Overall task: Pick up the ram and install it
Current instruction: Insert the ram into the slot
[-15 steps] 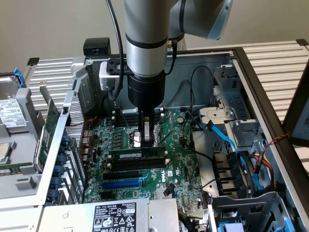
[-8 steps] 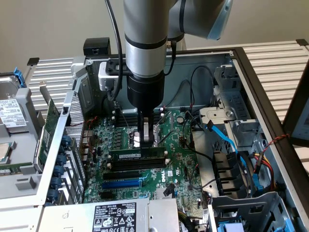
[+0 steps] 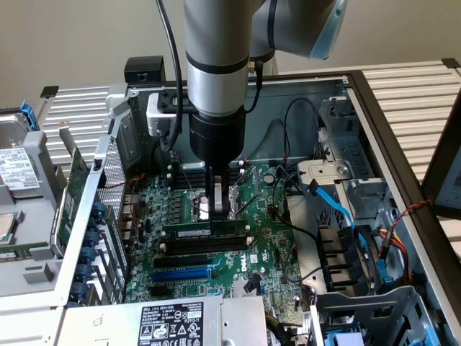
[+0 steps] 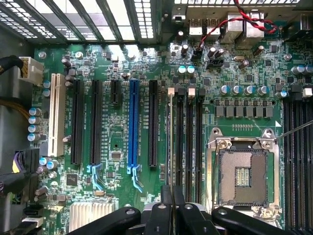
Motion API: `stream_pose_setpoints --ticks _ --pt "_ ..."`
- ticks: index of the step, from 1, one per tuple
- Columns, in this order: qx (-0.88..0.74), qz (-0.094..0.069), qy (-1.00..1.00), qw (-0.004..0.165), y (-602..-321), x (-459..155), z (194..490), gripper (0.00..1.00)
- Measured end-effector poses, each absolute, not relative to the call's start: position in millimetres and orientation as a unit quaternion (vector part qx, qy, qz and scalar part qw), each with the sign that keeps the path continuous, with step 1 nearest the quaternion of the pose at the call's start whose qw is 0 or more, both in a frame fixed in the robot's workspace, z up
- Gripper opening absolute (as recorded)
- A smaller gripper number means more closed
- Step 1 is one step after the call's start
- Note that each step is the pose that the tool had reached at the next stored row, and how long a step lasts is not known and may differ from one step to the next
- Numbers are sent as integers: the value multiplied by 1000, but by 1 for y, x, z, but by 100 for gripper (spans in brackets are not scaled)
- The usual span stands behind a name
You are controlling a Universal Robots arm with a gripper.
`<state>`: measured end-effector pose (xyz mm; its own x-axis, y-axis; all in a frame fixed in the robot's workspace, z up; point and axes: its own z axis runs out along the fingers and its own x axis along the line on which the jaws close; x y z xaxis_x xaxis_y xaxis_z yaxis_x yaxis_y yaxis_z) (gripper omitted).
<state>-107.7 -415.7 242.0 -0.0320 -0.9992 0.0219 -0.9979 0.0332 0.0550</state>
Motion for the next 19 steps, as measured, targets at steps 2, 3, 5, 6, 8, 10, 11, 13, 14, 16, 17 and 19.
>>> stream_pose_setpoints --ticks 2,3,5,6,8,10,11,13,14,16,17,19 --pt "694 -11 -719 26 -416 -108 242 13" --pt "694 -11 -720 26 -416 -108 242 13" --pt "692 -9 -722 24 -416 -108 242 13" --pt "691 -9 -722 23 -416 -108 242 13" --pt "690 -8 -724 22 -416 -109 241 13" --pt "689 -7 -725 21 -416 -111 241 13" --pt "689 -7 -725 21 -416 -112 241 13" --pt "688 -6 -725 21 -416 -113 240 13" --pt "688 -6 -725 20 -416 -113 240 13" --pt "688 -5 -726 20 -416 -113 239 13" --pt "688 -5 -726 19 -416 -113 239 13" --pt "687 -4 -726 18 -416 -113 238 13"
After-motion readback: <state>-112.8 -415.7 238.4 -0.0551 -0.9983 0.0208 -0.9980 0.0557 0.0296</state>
